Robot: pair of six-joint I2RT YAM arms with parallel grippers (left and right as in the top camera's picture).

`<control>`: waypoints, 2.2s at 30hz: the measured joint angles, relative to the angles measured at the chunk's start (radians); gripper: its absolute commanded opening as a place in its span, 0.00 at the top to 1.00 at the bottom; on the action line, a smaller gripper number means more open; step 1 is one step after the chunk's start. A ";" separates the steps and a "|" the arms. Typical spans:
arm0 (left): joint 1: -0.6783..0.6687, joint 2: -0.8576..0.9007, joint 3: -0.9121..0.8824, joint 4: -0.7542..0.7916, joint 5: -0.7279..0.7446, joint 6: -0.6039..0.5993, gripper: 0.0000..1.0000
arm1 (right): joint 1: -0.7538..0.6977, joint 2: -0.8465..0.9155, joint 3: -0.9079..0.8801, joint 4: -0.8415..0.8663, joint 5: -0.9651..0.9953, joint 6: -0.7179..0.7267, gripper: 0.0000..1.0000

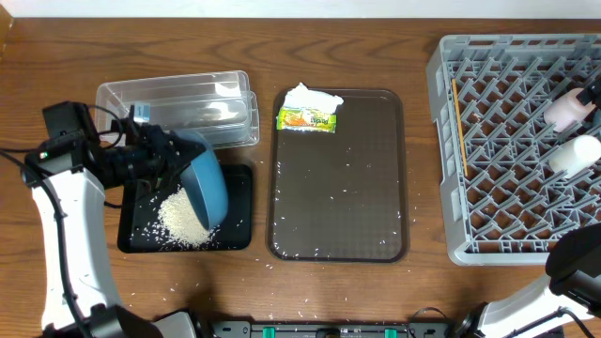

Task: Sort waste into correct bins and load items into the dishwasher rack
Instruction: 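Tilt the blue plate with the left gripper to pour rice onto black tray, then carry the emptied blue plate back and set it on the brown tray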

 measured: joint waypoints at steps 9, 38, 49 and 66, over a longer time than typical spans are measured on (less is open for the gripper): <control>-0.074 -0.069 0.000 0.293 0.195 -0.046 0.94 | 0.000 0.000 0.000 0.000 0.000 0.000 0.01; -1.165 0.103 0.000 0.686 -0.965 -0.043 0.94 | -0.005 0.000 0.000 0.000 0.000 0.000 0.01; -1.214 0.264 0.000 0.676 -0.947 -0.056 0.94 | -0.007 0.000 0.000 0.000 0.000 0.000 0.01; -1.218 0.264 0.000 0.584 -0.898 -0.149 0.83 | -0.007 0.000 0.000 0.000 0.000 0.000 0.01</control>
